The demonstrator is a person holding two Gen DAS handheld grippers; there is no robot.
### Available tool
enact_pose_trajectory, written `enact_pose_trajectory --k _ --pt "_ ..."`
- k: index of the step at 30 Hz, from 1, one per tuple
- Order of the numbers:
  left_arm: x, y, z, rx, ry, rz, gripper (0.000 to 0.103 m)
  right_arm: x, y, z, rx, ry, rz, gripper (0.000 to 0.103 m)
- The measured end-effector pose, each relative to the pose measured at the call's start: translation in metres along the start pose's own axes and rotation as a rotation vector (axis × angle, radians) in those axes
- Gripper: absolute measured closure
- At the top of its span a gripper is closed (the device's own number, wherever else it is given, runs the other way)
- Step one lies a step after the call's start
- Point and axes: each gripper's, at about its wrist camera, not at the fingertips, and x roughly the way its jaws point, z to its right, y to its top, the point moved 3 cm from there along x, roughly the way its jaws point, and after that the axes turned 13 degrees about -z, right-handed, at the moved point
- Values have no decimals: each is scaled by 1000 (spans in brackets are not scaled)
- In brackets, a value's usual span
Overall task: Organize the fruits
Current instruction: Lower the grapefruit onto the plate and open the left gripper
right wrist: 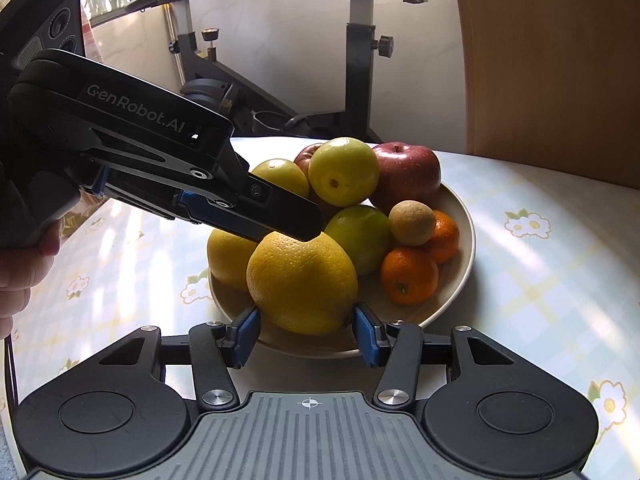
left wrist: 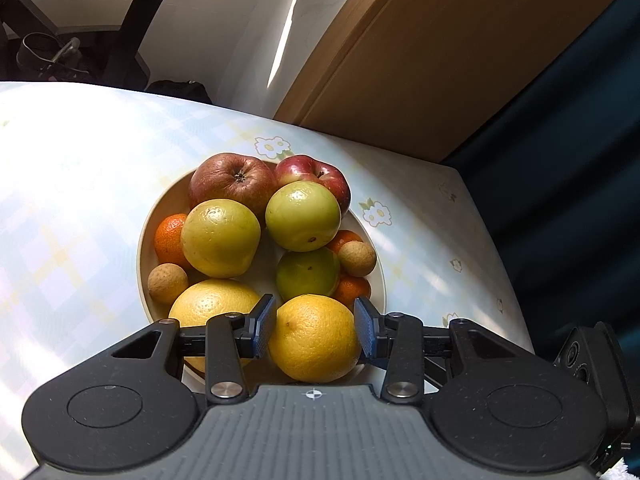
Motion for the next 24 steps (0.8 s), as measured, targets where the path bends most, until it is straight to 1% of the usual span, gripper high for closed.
enact_pose_trajectory --k 2,7,11,13,16,17,19,21,23,24 --pt "-2 1 0 1 6 12 59 0 2 -1 -1 -7 -6 56" --pt "-22 -2 -2 3 34 49 59 -1 4 -5 -12 -30 -19 54" --pt "-41 -6 -4 19 86 90 58 -4 4 -6 -16 -55 -16 49" --pt "-49 -10 -4 32 116 107 56 -6 3 -6 -12 -61 -13 49" --pt "-60 -16 -2 62 183 132 54 -9 2 -6 -4 -75 -6 49" --pt "-63 -17 -2 72 204 141 50 -11 2 -6 0 -80 -3 49" --pt "-69 -21 -2 92 240 160 48 -15 2 -6 13 -93 4 48" --pt "-77 -26 -1 109 272 176 44 -19 1 -5 30 -106 12 47" --pt "-85 -31 0 118 308 196 31 -27 1 -4 43 -121 23 44" --pt "-88 -33 1 120 326 207 29 -31 1 -4 47 -126 29 43"
